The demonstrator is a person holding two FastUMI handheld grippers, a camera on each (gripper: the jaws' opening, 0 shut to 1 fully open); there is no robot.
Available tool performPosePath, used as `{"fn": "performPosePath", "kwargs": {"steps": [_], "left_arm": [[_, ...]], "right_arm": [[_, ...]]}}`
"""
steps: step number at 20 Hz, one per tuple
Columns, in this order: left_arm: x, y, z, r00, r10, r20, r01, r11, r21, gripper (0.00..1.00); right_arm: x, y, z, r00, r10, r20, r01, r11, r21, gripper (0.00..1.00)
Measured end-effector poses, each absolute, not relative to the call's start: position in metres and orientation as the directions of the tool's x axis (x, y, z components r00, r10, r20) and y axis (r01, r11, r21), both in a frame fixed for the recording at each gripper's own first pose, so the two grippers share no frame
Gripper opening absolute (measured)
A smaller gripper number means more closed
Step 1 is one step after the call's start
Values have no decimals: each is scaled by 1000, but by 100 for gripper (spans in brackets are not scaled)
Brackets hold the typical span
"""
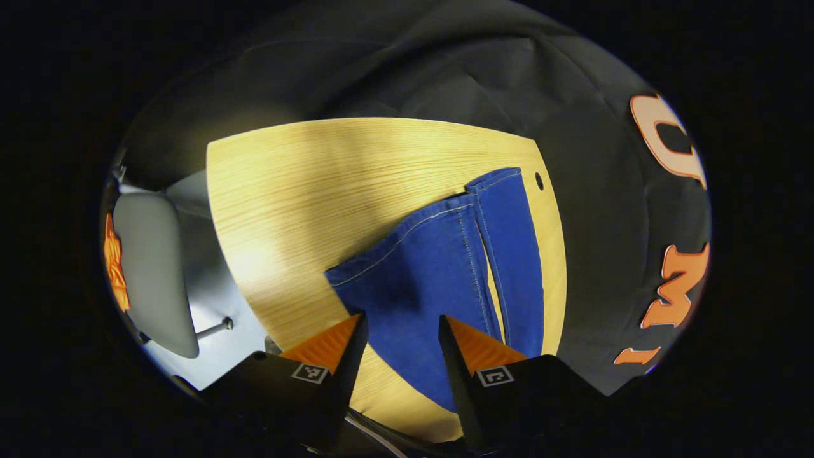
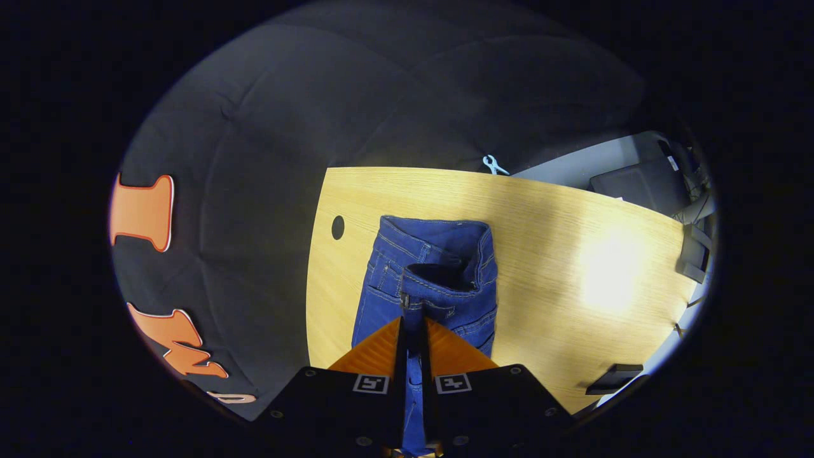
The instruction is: Grasp the waist and the cuffs of the jeans and fold them to make the two legs overlap; first hold the waist and fold one-third of the jeans toward the cuffs, then hold the cuffs and fold the remaining one-third in the same direction to finish folding.
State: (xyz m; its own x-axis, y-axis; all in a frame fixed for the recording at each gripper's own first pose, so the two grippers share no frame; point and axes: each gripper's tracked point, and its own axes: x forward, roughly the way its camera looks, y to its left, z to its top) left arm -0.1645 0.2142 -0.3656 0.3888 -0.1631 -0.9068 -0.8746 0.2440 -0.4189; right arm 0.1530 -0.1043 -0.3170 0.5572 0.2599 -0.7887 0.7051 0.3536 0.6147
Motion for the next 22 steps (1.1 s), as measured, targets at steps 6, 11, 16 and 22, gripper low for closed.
{"fn": "performPosePath", "kwargs": {"steps": [6, 11, 16, 22], "left_arm": [[-147, 221, -382, 388, -157, -908, -875, 246, -416, 84], [-118, 217, -404, 409, -163, -898, -821, 364, -440, 39], [-95, 207, -376, 482, -130, -866, -749, 451, -484, 1], [-35, 208, -316, 546, -147, -824, -717, 427, -551, 0]], "right_arm": [[149, -108, -317, 559, 265, -786, 700, 358, 618, 12], [143, -111, -316, 570, 266, -777, 702, 334, 629, 12], [134, -117, -314, 593, 278, -756, 685, 320, 655, 12], [141, -120, -310, 598, 272, -754, 696, 291, 657, 12]]}}
